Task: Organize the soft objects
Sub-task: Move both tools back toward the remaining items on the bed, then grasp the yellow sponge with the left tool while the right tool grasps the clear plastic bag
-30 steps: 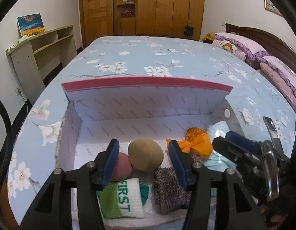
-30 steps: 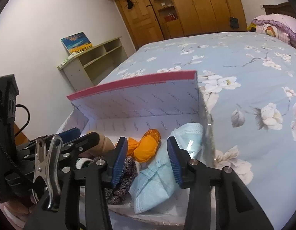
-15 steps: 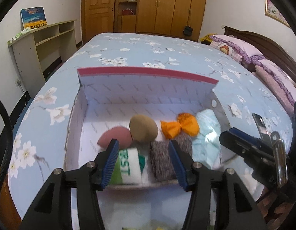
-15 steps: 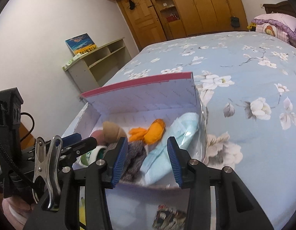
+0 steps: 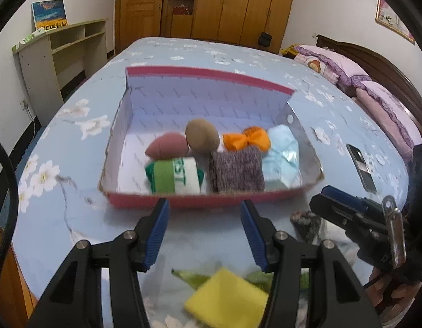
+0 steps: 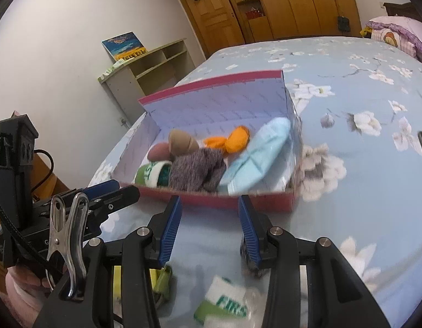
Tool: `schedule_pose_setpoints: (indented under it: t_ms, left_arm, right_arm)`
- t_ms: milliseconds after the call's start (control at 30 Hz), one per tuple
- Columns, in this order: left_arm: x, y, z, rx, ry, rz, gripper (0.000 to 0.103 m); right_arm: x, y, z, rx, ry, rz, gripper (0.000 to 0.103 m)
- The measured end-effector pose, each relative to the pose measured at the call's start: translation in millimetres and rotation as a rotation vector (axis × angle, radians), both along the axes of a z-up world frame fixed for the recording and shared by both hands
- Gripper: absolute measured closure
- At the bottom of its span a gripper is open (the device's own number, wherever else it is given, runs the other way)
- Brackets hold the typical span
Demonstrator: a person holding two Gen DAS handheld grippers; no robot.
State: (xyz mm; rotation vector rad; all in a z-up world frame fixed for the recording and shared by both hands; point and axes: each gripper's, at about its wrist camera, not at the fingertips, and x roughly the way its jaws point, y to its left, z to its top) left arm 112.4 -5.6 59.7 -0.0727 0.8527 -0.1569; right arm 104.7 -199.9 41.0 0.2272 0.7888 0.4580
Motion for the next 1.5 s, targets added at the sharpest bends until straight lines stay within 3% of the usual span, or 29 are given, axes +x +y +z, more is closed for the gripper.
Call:
schedule_pose_setpoints:
  t_ms: [500, 667, 1100, 1300, 1500]
  left_arm:
    - [-53, 4, -14, -0.036, 0.047, -0.024, 0.047]
    - [-63, 3, -24, -0.04, 0.075, -0.028, 0.042]
    - [-72, 1, -41, -0.084, 0.118, -0.025, 0.041]
    - [-73, 0, -42, -0.122, 0.108, -0.028, 0.042]
    - [-74, -3, -41, -0.138, 0.084, -0.04, 0.045]
  right_arm:
    - [-50, -11, -10, 0.003, 0.035, -0.009, 0.059]
    - [-64, -16, -15, 0.004, 0.049, -0.022, 0.059]
    - [-86, -13, -30, -0.049, 0.076, -0.01, 0.059]
    - [-90, -6, -36, -0.112, 0.057, 0.0, 0.059]
    - [-94, -10, -33, -0.11, 0.044, -0.003, 0.059]
